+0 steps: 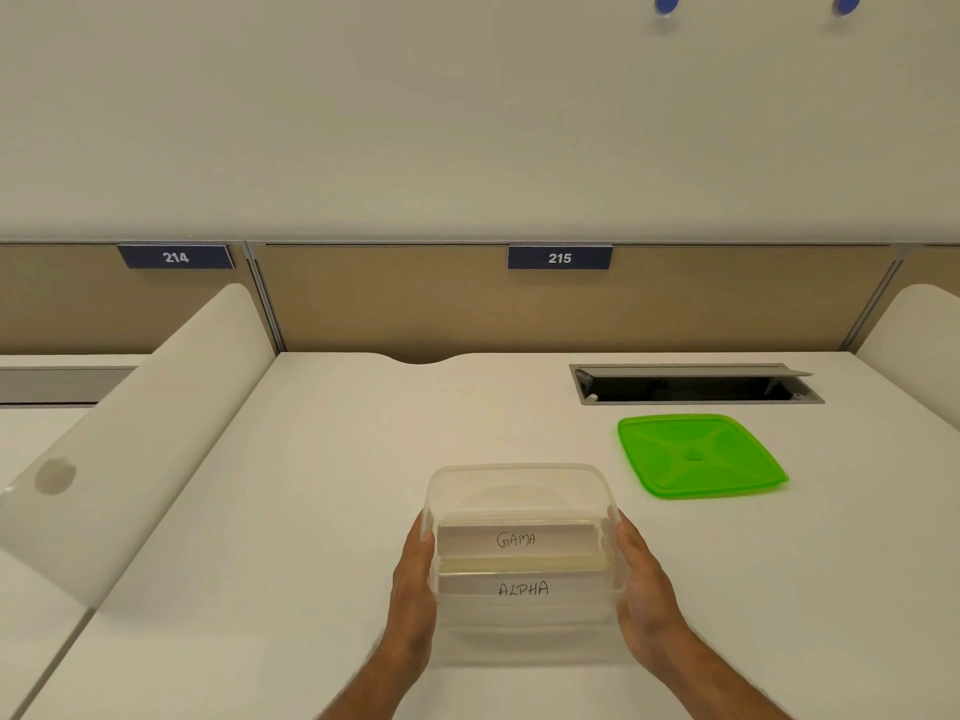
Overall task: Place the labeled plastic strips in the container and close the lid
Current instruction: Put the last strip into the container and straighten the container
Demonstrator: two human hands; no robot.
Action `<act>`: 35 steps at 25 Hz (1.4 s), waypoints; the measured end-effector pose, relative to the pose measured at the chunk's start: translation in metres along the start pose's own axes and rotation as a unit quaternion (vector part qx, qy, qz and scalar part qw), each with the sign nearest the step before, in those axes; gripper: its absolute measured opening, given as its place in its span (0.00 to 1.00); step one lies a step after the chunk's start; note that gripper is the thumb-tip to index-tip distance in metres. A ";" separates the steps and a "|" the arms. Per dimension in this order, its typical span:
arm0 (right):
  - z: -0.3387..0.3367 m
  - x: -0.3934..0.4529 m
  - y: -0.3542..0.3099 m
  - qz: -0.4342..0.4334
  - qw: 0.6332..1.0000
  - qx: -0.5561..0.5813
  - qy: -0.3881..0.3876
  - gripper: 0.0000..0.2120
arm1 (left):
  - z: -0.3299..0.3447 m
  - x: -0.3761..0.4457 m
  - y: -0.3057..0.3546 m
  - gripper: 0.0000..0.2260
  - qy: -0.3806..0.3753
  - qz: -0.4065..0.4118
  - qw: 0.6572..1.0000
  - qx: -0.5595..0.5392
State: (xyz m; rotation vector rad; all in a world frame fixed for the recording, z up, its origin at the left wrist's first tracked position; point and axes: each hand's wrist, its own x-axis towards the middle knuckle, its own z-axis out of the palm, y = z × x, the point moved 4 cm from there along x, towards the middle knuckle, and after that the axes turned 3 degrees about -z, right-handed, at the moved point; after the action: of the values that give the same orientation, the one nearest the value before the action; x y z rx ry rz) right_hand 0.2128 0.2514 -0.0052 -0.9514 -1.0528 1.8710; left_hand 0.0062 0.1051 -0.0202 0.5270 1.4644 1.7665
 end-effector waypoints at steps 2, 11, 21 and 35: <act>-0.002 -0.004 0.003 0.003 1.000 0.004 0.005 0.12 | -0.002 -0.002 -0.004 0.16 -0.003 -0.004 1.000 0.002; -0.003 -0.015 0.010 0.010 1.000 0.018 0.013 0.16 | -0.009 -0.010 -0.011 0.20 0.004 -0.013 1.000 0.018; -0.004 -0.020 0.014 0.021 1.000 0.006 0.021 0.13 | -0.010 -0.022 -0.006 0.20 0.004 -0.024 0.998 0.053; -0.014 -0.016 0.010 -0.027 0.992 -0.120 0.001 0.21 | -0.013 -0.031 0.014 0.12 0.002 -0.007 0.991 0.131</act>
State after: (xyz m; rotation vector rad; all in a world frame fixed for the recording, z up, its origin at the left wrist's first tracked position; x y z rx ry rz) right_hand 0.2291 0.2386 -0.0162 -1.0501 -1.3118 1.7246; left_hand 0.0116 0.0720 -0.0052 0.6443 1.7102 1.5724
